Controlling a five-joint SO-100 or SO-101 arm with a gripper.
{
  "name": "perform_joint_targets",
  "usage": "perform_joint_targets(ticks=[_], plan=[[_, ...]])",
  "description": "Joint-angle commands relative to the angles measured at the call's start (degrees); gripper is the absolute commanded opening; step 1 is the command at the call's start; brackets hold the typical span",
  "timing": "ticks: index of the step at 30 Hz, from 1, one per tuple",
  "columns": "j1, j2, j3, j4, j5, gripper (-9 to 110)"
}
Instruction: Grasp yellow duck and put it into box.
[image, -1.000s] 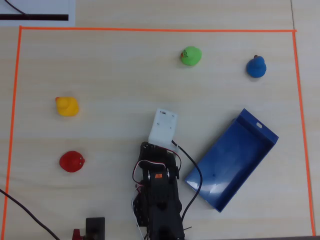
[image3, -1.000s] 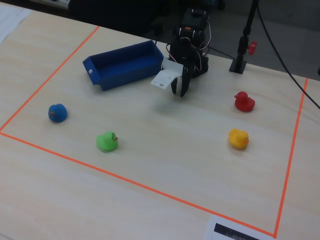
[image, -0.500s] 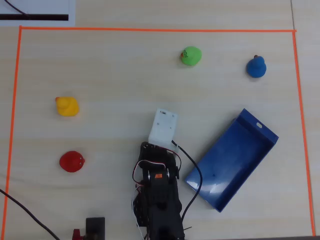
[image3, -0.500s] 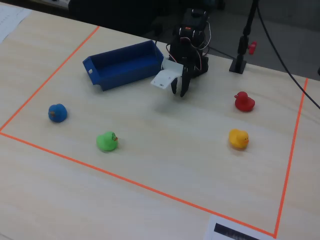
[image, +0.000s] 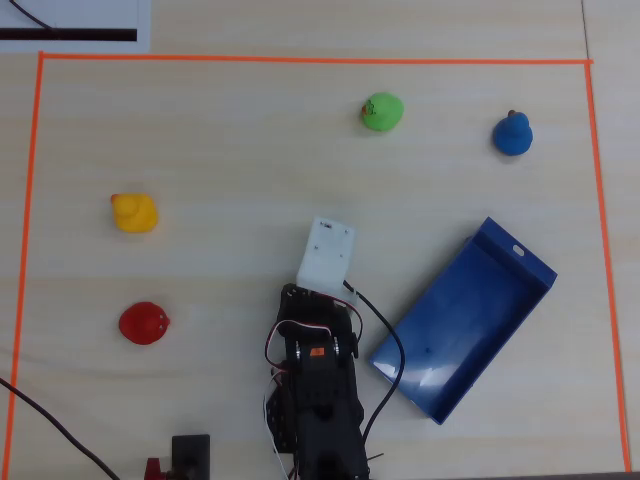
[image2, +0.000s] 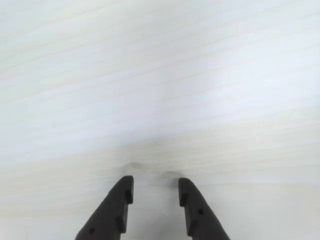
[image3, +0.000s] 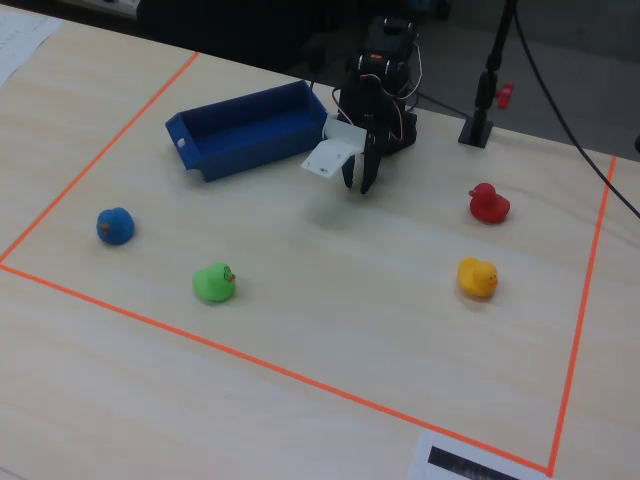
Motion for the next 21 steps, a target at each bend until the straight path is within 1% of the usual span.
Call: perform_joint_targets(ticks=[1,10,13,21], plan=[[0.3,-0.3,-0.4,1.4,-0.3,10],[0.2,-0.3,-0.4,1.4,-0.3,10],[-2.7,-0.3,-0.4,1.4,-0.3,10],[-3.2,-0.3,-0.4,1.4,-0.3,10]])
